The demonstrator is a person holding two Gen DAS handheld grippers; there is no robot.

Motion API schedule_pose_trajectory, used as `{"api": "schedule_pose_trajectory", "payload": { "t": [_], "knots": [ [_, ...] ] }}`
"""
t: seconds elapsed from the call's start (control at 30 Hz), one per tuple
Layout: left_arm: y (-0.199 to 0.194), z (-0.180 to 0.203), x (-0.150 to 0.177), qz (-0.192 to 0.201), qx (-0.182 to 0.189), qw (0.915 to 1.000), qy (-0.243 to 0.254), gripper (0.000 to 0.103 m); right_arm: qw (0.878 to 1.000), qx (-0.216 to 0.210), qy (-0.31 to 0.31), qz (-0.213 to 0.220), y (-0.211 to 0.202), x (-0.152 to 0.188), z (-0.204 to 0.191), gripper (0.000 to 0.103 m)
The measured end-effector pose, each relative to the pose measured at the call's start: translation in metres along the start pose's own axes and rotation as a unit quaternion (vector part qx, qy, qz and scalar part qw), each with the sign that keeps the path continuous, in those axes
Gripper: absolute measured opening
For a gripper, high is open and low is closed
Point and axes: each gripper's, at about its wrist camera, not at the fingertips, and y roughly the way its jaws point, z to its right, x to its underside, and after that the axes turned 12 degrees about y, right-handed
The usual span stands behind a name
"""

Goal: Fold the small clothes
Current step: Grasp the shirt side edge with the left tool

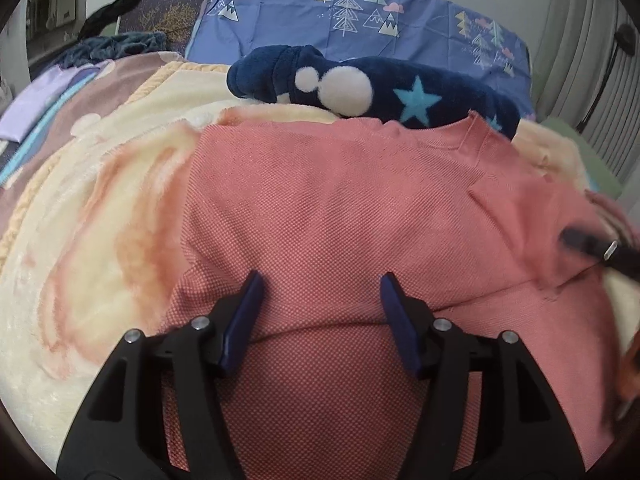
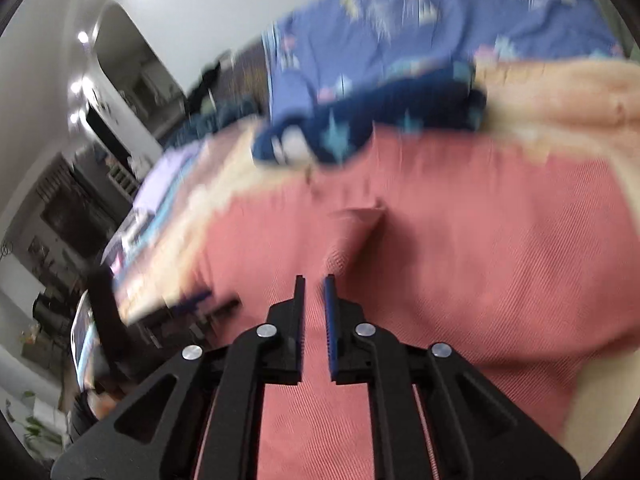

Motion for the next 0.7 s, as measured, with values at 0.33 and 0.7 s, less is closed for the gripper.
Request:
{"api": "schedule_pose_trajectory", "payload": {
  "t": [0.33, 0.7],
  "knots": [
    [-0.011, 0.047, -0.032, 0.026, 0.186, 0.9820, -0.022, 0.083, 0.999, -0.038, 0.021, 0.009, -0.004, 0.011, 0.016, 0.029],
    [0.046, 0.105, -0.081, -0.065, 0.208, 0.9758, 0.018, 0.087, 0.998, -0.038, -0.043, -0.006, 0.019, 0.030, -0.002, 0.042]
  ]
}}
